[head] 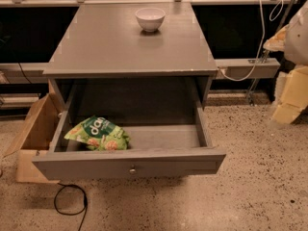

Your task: Pick green rice chip bag from top drawer and place on counter

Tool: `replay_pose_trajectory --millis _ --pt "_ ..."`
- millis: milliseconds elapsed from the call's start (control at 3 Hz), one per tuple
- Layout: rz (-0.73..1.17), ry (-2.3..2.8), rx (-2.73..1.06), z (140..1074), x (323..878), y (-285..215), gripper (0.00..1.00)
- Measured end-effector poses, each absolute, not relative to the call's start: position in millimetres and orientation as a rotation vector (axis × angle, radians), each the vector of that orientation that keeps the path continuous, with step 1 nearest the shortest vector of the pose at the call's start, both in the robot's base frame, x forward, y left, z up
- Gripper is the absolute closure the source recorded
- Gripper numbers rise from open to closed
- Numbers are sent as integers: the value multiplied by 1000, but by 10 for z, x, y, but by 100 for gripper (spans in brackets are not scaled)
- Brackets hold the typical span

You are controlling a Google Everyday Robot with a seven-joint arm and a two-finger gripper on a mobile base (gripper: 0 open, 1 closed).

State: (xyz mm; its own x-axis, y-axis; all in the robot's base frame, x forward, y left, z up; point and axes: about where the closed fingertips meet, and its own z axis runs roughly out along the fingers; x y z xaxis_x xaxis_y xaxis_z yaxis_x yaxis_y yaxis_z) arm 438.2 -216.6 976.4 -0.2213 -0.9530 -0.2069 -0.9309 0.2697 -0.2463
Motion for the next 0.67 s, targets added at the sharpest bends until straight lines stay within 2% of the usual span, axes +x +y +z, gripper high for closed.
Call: replay_pose_trajectory --millis 667 --pt "-70 2231 -1700 9752 4417 -2133 0"
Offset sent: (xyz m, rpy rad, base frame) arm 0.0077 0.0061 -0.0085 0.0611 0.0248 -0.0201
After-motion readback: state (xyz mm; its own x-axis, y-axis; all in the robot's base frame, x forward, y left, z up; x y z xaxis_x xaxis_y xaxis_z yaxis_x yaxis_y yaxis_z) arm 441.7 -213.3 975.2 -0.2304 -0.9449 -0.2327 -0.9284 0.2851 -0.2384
